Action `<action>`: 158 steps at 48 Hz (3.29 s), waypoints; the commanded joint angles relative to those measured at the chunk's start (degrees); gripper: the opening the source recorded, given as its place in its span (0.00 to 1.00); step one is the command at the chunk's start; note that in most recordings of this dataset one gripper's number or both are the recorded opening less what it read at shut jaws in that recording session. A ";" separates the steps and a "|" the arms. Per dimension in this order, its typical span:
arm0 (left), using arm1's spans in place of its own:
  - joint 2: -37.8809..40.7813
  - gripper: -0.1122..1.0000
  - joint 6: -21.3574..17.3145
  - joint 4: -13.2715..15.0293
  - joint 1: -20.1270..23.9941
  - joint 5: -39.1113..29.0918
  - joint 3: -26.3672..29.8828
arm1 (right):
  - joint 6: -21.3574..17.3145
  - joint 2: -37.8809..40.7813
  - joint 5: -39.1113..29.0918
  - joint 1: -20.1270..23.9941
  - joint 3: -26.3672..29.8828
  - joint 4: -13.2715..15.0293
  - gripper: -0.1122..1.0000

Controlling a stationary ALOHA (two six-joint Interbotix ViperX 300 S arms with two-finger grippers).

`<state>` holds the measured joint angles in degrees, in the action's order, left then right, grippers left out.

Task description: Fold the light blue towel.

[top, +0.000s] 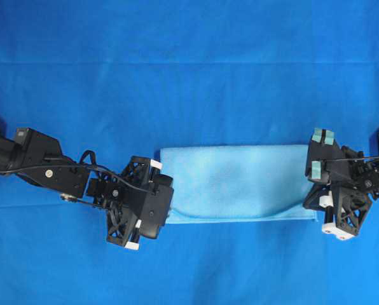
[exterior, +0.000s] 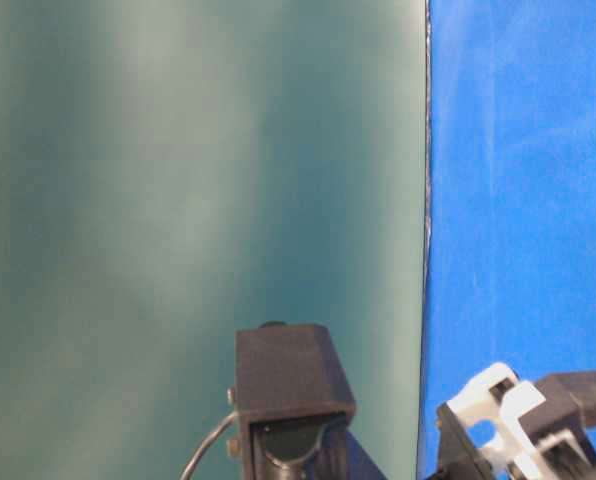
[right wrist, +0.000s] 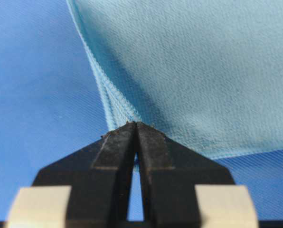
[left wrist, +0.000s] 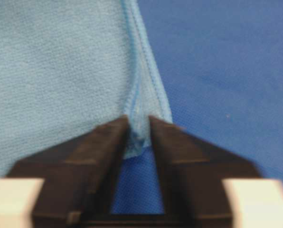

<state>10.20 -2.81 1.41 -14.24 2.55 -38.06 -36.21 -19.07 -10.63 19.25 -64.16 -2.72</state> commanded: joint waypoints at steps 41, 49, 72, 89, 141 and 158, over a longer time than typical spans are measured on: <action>-5.01 0.66 -6.59 0.00 16.35 -1.58 -1.23 | 0.35 -6.50 -9.40 -22.15 0.53 20.30 0.63; -3.60 0.66 -6.59 0.00 17.31 -1.14 -1.41 | 0.35 -3.69 -9.05 -22.76 0.44 21.01 0.63; 4.48 0.66 -6.59 0.00 18.98 3.87 -1.67 | 0.35 2.72 0.79 -25.14 -3.34 21.09 0.62; 3.96 0.57 -6.77 0.00 17.75 -0.88 -1.14 | 0.35 2.64 -1.05 -25.14 -3.08 21.01 0.44; -12.39 0.13 -8.96 -0.09 17.31 -21.88 9.49 | 1.58 -20.39 -20.57 -21.18 4.57 20.83 0.10; -17.84 0.13 -9.40 0.00 17.31 -22.15 10.37 | 2.90 -24.70 -27.07 -21.09 8.88 20.92 0.10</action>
<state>-5.01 -12.30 1.49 3.16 -19.69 -28.65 -33.40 -43.86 -37.27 -1.93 -56.95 18.02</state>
